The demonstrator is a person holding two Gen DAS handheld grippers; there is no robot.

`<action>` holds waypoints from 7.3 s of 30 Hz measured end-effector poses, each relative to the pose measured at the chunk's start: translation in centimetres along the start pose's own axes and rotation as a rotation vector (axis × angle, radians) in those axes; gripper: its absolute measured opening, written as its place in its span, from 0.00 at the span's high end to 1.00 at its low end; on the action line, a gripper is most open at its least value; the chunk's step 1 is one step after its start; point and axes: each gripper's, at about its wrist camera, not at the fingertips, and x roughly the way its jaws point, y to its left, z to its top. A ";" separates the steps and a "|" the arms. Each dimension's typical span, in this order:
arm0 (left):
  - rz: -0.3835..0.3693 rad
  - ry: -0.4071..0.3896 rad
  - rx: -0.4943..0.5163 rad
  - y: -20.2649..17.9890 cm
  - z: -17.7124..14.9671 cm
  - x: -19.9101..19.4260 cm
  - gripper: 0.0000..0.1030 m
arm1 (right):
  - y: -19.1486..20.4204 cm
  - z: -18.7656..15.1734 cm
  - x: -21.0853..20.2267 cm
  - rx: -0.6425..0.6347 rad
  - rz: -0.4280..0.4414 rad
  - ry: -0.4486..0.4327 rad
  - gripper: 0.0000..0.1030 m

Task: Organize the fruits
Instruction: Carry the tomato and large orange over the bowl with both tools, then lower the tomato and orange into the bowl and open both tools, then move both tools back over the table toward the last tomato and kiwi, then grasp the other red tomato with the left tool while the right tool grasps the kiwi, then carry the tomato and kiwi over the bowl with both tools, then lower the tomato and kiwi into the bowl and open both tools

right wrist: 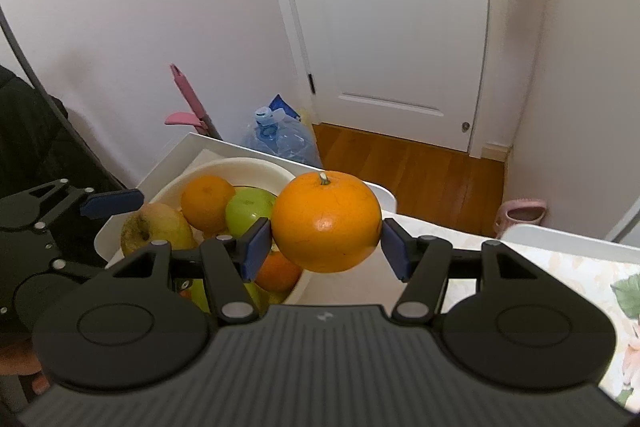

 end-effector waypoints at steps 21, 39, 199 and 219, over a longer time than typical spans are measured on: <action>0.117 0.074 -0.110 3.8 -4.4 -2.9 0.16 | 7.5 0.2 5.6 -0.184 0.160 0.079 0.27; 0.126 0.058 -0.124 3.5 -5.0 -5.5 0.16 | 7.3 -1.7 1.3 -0.150 0.129 0.017 0.00; 0.010 -0.006 -0.041 -0.3 -3.2 -2.5 0.28 | 4.0 -4.3 -3.0 -0.015 -0.086 -0.123 0.34; 0.065 0.000 -0.127 2.3 -4.4 -5.0 0.23 | 3.0 -2.5 3.7 -0.212 0.044 -0.058 0.34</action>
